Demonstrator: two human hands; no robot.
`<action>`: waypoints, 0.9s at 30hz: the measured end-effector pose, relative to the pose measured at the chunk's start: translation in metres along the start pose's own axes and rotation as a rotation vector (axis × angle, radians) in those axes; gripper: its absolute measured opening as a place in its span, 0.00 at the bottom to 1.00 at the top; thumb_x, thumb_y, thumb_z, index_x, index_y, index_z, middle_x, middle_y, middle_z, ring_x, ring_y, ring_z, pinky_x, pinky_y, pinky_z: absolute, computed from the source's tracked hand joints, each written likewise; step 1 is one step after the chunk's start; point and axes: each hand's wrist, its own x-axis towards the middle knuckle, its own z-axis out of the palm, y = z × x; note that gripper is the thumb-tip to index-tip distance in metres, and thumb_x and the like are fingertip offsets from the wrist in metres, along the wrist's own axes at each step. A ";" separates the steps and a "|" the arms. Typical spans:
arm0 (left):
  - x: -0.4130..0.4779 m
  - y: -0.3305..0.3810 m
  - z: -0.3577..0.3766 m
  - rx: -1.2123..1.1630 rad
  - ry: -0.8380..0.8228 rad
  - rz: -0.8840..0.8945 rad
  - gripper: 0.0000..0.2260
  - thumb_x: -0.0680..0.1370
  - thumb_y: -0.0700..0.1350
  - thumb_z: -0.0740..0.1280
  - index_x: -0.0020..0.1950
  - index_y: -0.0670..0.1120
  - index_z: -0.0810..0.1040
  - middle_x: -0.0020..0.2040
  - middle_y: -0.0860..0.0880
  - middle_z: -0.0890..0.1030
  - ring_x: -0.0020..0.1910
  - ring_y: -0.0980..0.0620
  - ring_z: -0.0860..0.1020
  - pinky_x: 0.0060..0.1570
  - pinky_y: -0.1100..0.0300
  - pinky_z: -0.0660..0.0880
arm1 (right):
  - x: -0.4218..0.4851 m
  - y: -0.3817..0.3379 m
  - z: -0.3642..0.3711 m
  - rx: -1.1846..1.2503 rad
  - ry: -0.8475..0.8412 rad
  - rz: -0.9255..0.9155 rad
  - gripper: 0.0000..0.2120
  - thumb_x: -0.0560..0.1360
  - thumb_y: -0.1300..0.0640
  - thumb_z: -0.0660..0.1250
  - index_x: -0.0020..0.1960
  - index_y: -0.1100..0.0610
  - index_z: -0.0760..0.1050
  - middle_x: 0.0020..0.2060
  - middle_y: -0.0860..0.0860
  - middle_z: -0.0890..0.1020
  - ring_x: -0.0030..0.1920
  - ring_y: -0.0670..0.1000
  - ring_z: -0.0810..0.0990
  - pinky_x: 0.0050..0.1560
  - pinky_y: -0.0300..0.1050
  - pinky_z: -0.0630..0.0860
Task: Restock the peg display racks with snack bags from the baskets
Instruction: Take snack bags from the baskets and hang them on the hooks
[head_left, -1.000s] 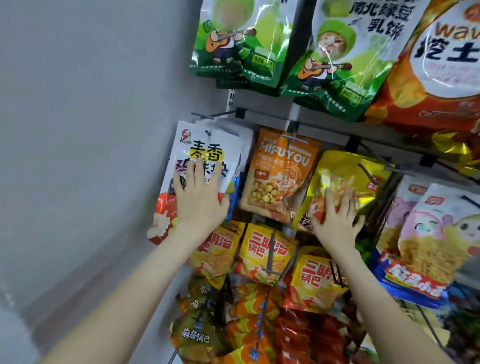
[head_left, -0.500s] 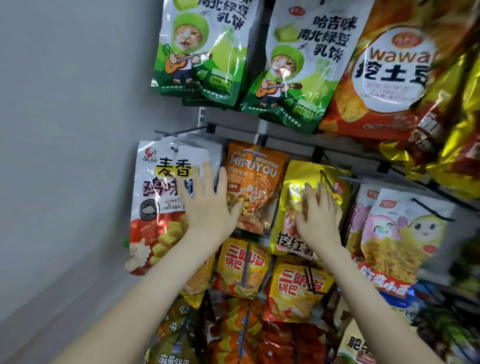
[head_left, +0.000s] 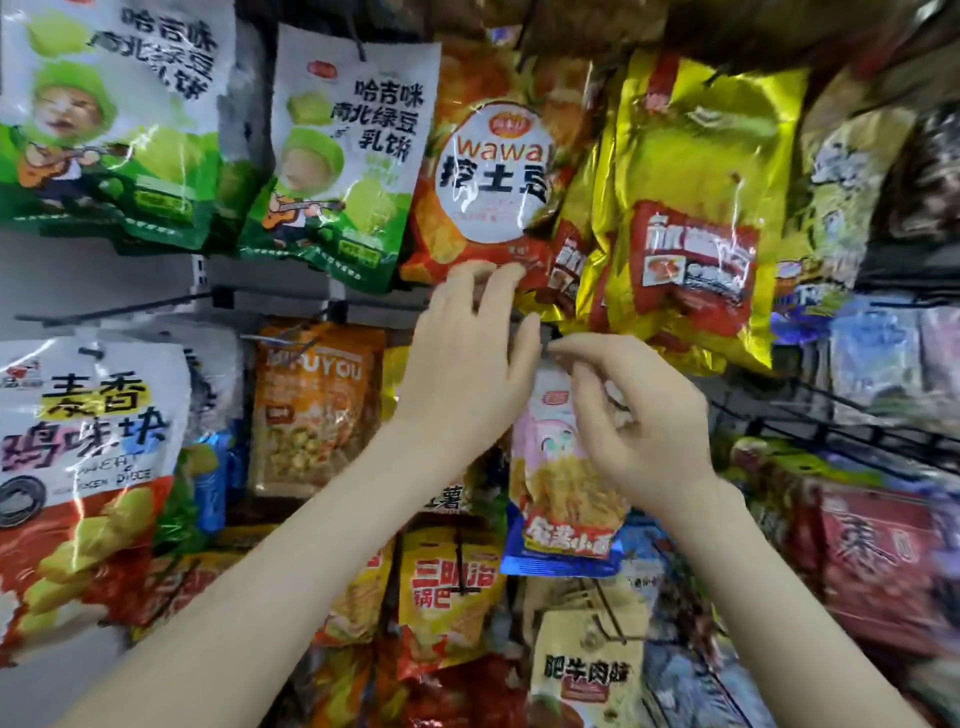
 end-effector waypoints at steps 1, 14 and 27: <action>0.008 0.010 0.003 -0.062 0.013 0.020 0.21 0.80 0.50 0.56 0.68 0.40 0.72 0.62 0.40 0.73 0.60 0.41 0.72 0.58 0.47 0.72 | 0.006 0.003 -0.012 -0.006 0.072 -0.023 0.12 0.79 0.61 0.58 0.54 0.64 0.78 0.47 0.49 0.79 0.47 0.51 0.79 0.50 0.41 0.74; 0.072 0.075 0.050 -0.431 -0.341 -0.216 0.21 0.83 0.56 0.52 0.76 0.62 0.56 0.78 0.46 0.52 0.77 0.49 0.52 0.70 0.53 0.56 | 0.068 0.091 -0.057 -0.111 -0.197 0.480 0.30 0.74 0.42 0.57 0.76 0.45 0.58 0.76 0.61 0.54 0.76 0.57 0.51 0.72 0.49 0.48; 0.098 0.088 0.053 -0.079 -0.175 0.021 0.18 0.83 0.55 0.53 0.70 0.52 0.69 0.78 0.47 0.52 0.77 0.49 0.48 0.74 0.48 0.47 | 0.076 0.123 -0.083 0.071 -0.347 0.403 0.27 0.75 0.39 0.56 0.74 0.39 0.60 0.76 0.49 0.59 0.75 0.48 0.54 0.74 0.52 0.52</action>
